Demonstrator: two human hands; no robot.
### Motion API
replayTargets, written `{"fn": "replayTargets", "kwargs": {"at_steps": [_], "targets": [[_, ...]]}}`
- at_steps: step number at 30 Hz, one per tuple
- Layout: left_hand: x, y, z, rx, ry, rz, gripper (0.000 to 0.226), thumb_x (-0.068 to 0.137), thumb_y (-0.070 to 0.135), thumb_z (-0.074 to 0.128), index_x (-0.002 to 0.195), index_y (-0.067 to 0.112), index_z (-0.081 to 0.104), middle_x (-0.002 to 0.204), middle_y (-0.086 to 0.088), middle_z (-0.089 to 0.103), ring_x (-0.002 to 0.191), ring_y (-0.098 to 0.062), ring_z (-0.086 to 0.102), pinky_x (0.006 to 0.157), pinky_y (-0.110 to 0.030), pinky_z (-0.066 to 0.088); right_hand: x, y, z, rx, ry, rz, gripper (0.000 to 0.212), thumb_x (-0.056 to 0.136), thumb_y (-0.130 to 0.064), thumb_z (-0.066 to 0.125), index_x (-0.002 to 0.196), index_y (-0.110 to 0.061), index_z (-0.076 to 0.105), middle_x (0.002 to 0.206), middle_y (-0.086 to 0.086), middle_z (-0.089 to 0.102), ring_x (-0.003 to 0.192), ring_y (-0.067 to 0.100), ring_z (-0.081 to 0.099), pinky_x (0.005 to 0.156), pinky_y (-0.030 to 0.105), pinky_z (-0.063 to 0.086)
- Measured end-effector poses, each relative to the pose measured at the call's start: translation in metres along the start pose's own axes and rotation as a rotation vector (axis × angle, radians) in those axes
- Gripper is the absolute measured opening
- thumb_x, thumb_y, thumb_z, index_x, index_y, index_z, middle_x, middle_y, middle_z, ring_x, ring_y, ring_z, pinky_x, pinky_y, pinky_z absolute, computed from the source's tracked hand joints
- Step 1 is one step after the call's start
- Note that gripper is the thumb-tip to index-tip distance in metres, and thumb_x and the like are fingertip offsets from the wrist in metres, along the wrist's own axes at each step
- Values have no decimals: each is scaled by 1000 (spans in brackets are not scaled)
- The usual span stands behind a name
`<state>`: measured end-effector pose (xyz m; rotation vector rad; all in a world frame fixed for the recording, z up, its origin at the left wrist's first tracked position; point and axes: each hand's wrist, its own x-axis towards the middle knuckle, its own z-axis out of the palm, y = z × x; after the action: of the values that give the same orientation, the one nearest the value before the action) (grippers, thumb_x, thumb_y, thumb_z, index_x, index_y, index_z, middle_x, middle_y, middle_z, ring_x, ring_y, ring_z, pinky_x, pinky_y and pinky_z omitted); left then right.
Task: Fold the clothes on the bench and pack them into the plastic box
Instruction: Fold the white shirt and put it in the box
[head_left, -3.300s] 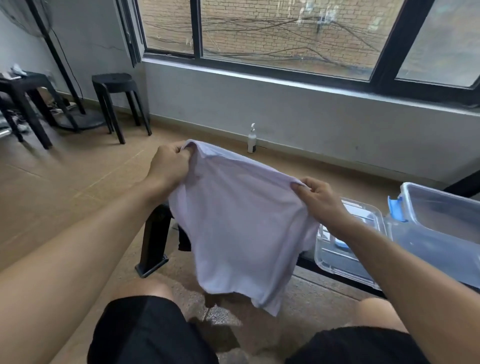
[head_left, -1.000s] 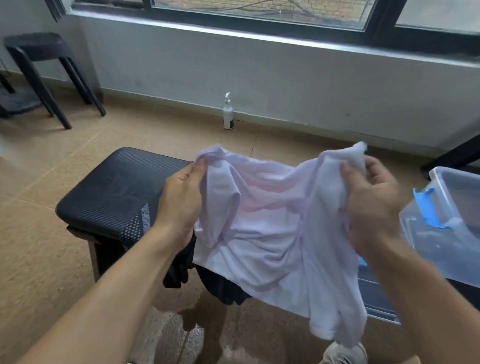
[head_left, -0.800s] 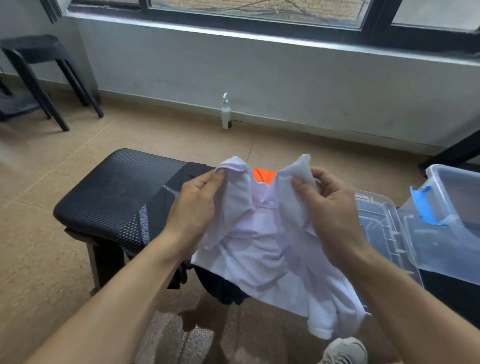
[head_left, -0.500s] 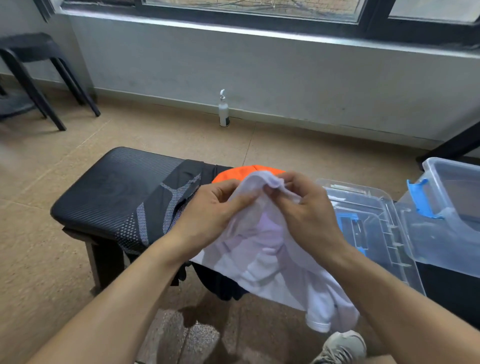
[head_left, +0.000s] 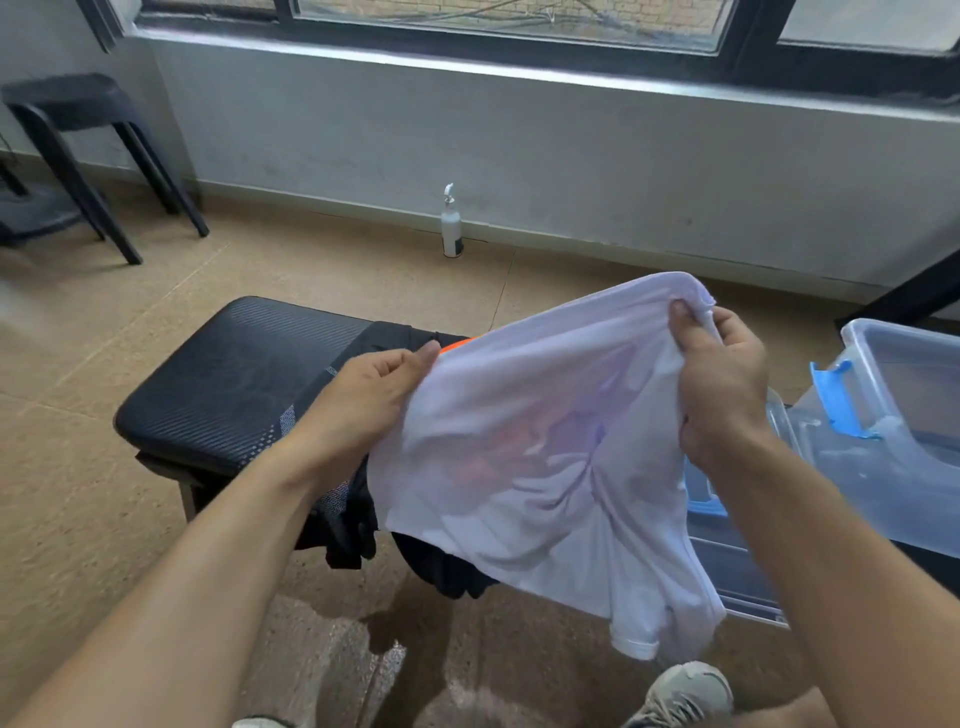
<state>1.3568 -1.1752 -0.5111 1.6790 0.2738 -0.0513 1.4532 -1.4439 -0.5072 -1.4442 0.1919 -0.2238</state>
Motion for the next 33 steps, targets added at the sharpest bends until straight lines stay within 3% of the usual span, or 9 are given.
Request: {"fn": "replayTargets", "kwargs": {"at_steps": [4, 10, 13, 16, 18, 20, 23, 28, 33], "targets": [[-3, 7, 0, -16, -10, 10, 39, 76, 53, 74, 79, 15, 69, 69, 0, 64, 57, -11, 52, 57, -23, 41, 6, 1, -3, 34, 56, 10, 18, 92, -35, 71, 84, -21, 63, 78, 0, 61, 71, 16, 54, 68, 33, 49], [-6, -1, -9, 178, -165, -121, 45, 63, 53, 82, 97, 24, 80, 59, 2, 45, 50, -12, 37, 47, -24, 36, 7, -1, -6, 28, 24, 0, 15, 90, -36, 71, 88, -22, 65, 85, 4, 61, 79, 18, 54, 71, 36, 47], [-4, -4, 4, 228, -14, 54, 69, 59, 58, 86, 121, 32, 69, 94, 10, 71, 82, -2, 66, 77, -20, 52, -5, -7, 2, -105, -225, -162, 6, 92, -19, 72, 98, -20, 69, 87, 1, 68, 77, 10, 60, 72, 29, 51], [-4, 0, 22, 235, -3, 287, 91, 59, 50, 94, 138, 39, 52, 130, 16, 64, 119, 5, 60, 99, -19, 48, -29, -8, 14, -328, -629, -331, 31, 84, -5, 77, 107, -26, 70, 87, -17, 73, 81, -2, 64, 74, 17, 49], [-8, 3, 31, 277, -59, 285, 85, 64, 42, 95, 137, 42, 53, 131, 19, 63, 117, 5, 61, 98, -17, 50, -39, -6, 18, -426, -808, -341, 47, 83, 0, 78, 117, -30, 66, 90, -25, 72, 84, -5, 64, 76, 12, 47], [-8, 2, 35, 355, -68, 254, 55, 74, 34, 90, 124, 32, 67, 113, 9, 73, 101, -3, 70, 92, -26, 56, -43, -4, 18, -418, -872, -292, 51, 83, 1, 78, 121, -31, 62, 94, -12, 76, 87, 1, 68, 78, 15, 48], [-7, 0, 36, 299, -6, 226, 20, 87, 28, 80, 91, 9, 75, 83, -9, 77, 73, -16, 72, 74, -33, 54, -44, -6, 16, -373, -838, -274, 50, 83, 1, 78, 119, -30, 63, 94, -2, 78, 86, 5, 71, 78, 18, 51], [-8, 7, 34, 160, 231, 267, 10, 97, 18, 69, 89, 12, 71, 79, 1, 76, 69, -6, 72, 60, -11, 51, -31, -3, 5, -536, -861, -164, 41, 77, -18, 87, 110, -34, 68, 84, -2, 75, 68, 12, 56, 65, 31, 47], [7, -2, 18, 262, 430, 92, 27, 85, 43, 78, 98, 22, 67, 95, 8, 72, 93, -16, 70, 82, -33, 57, -22, -9, -11, -720, -659, -94, 20, 78, -35, 85, 79, -19, 73, 74, 1, 73, 66, 9, 57, 63, 31, 46]]}}
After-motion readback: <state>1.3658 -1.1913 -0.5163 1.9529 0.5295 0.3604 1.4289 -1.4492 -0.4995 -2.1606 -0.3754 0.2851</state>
